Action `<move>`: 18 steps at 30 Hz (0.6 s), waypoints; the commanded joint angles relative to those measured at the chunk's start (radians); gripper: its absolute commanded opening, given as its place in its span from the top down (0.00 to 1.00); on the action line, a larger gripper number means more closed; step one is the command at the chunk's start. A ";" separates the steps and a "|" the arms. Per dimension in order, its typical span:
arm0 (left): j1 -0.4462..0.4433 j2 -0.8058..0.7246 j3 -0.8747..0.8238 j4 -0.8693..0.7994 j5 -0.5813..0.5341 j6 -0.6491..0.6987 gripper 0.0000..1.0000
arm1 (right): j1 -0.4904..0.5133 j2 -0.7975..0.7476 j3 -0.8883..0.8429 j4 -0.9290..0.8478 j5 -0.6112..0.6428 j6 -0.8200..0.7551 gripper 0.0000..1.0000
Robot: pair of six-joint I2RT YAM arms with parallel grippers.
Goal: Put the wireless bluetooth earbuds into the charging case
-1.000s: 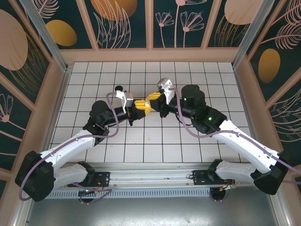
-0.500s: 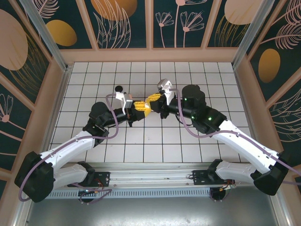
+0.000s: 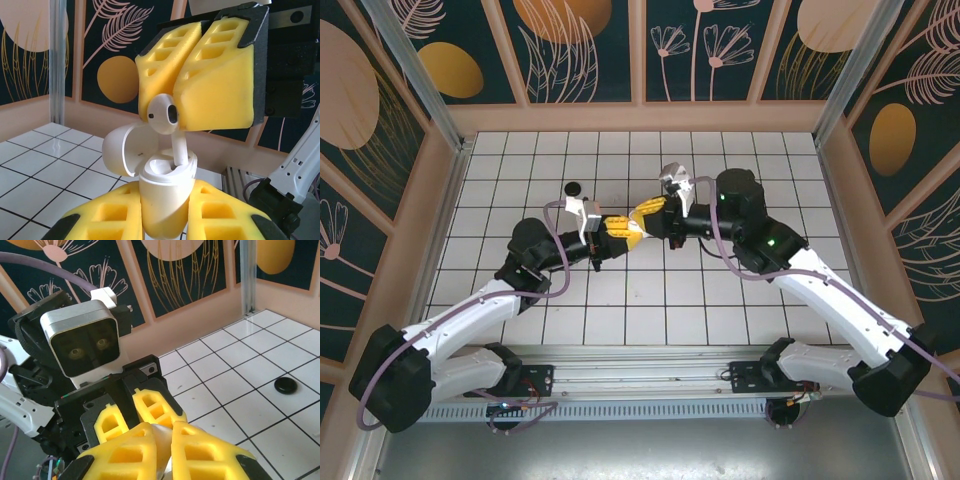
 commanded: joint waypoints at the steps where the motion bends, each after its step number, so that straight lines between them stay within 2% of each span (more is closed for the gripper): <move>1: 0.003 -0.032 0.022 0.089 -0.007 0.024 1.00 | 0.005 0.060 0.050 -0.168 -0.090 -0.045 0.88; 6: 0.001 -0.032 0.023 0.078 -0.003 0.030 1.00 | 0.019 0.136 0.125 -0.292 -0.048 -0.116 0.87; 10: 0.002 -0.040 0.018 0.068 -0.009 0.038 1.00 | 0.027 0.154 0.150 -0.326 -0.002 -0.157 0.87; 14: 0.001 -0.055 0.008 0.071 -0.025 0.035 1.00 | 0.029 0.135 0.123 -0.317 0.069 -0.183 0.88; 18: 0.002 -0.067 -0.008 0.094 -0.042 0.034 1.00 | 0.029 0.081 0.052 -0.208 0.109 -0.152 0.89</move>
